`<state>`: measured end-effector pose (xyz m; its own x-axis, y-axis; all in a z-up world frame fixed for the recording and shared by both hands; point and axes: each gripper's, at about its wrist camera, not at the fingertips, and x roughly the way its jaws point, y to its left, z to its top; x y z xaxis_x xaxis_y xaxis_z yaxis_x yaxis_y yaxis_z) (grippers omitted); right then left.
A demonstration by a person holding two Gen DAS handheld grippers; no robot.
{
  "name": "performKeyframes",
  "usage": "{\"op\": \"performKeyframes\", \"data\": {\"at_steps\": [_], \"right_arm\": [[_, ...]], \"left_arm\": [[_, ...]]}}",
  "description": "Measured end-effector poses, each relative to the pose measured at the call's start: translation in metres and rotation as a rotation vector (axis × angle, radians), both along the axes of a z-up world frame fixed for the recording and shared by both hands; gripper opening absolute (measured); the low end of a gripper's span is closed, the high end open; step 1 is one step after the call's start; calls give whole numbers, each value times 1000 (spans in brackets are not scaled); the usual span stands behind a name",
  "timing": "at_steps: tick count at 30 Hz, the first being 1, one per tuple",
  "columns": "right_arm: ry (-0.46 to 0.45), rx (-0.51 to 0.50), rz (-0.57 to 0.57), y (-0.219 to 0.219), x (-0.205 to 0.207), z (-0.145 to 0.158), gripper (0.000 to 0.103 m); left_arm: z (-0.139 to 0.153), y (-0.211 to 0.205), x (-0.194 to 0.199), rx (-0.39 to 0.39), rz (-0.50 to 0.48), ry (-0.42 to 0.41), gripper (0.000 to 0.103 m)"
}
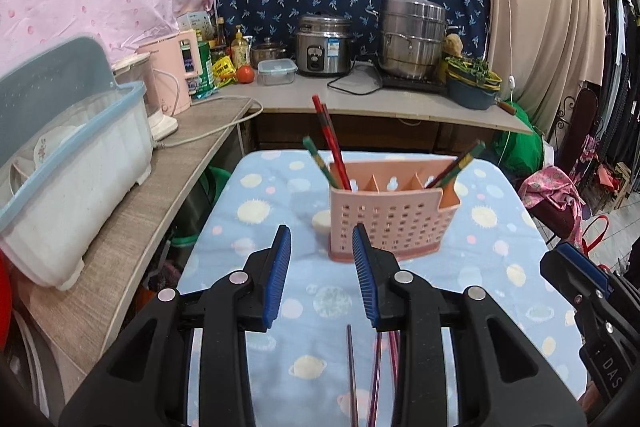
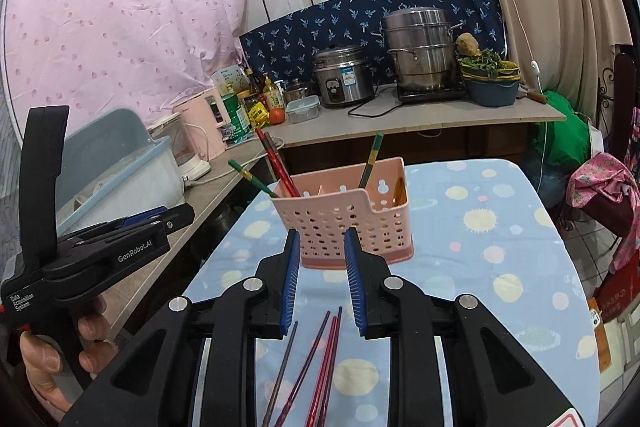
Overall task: Organize utensils
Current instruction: 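Move both open tools back over the remaining chopsticks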
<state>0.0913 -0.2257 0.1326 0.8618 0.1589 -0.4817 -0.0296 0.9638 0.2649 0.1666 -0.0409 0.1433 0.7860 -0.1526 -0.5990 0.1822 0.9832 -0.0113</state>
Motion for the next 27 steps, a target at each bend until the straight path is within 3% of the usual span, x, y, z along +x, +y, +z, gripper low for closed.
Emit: {"op": "performKeyframes", "data": {"at_steps": [27], "right_arm": [[336,22,51,29,-81,-142,23]], "left_arm": [[-142,30,-71,30,7,279,31]]}}
